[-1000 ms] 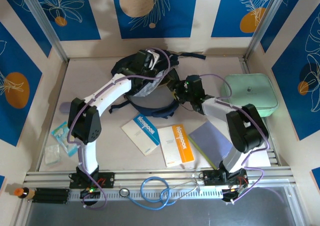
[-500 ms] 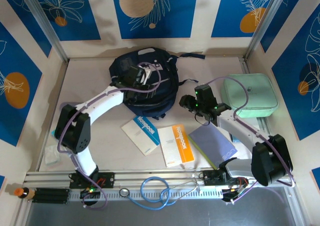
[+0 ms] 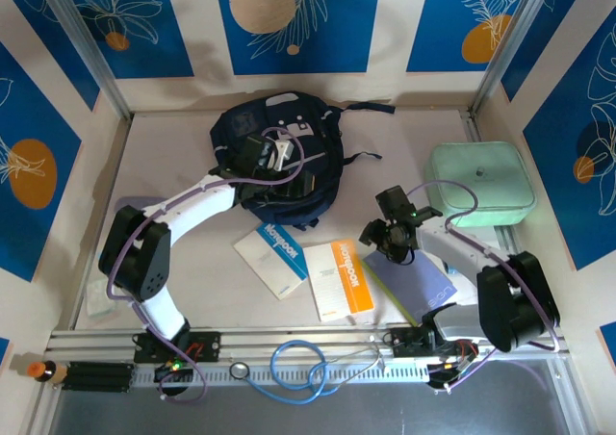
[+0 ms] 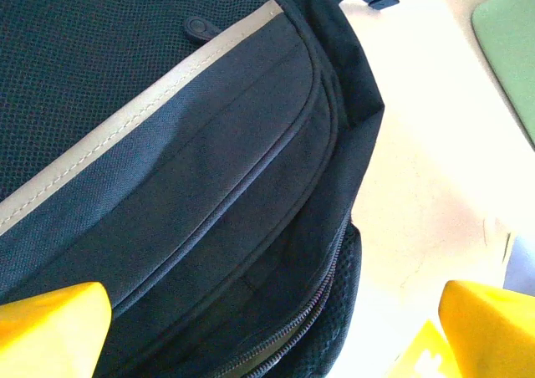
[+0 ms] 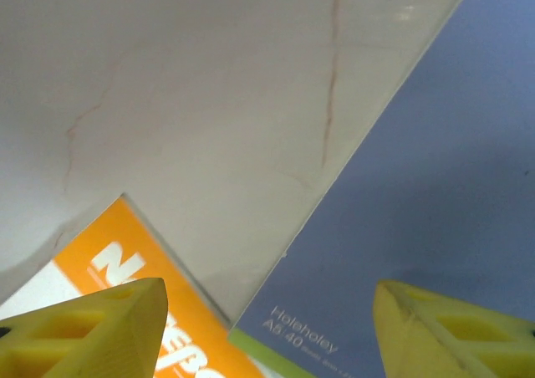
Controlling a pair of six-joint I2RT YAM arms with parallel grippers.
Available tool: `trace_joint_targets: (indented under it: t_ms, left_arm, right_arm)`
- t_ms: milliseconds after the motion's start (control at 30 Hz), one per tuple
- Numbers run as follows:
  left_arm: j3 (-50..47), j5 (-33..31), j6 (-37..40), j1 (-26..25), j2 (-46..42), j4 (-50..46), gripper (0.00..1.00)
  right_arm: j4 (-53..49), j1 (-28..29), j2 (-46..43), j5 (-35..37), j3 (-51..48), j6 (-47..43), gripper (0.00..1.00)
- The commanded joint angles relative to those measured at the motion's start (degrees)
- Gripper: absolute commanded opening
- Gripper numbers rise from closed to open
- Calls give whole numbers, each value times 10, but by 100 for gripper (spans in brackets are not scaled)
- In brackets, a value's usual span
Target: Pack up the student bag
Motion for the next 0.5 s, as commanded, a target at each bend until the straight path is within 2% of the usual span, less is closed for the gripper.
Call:
trace_joint_targets:
  t_ms: [0, 233, 467]
  left_arm:
    - [21, 20, -9, -4, 3, 11, 100]
    - [27, 27, -22, -7, 9, 12, 100]
    - [47, 70, -61, -16, 25, 26, 100]
  right_arm:
    - [26, -16, 24, -23, -9, 24, 66]
    - [87, -65, 103, -23, 18, 30, 65]
    - [115, -113, 244, -36, 173, 50, 62]
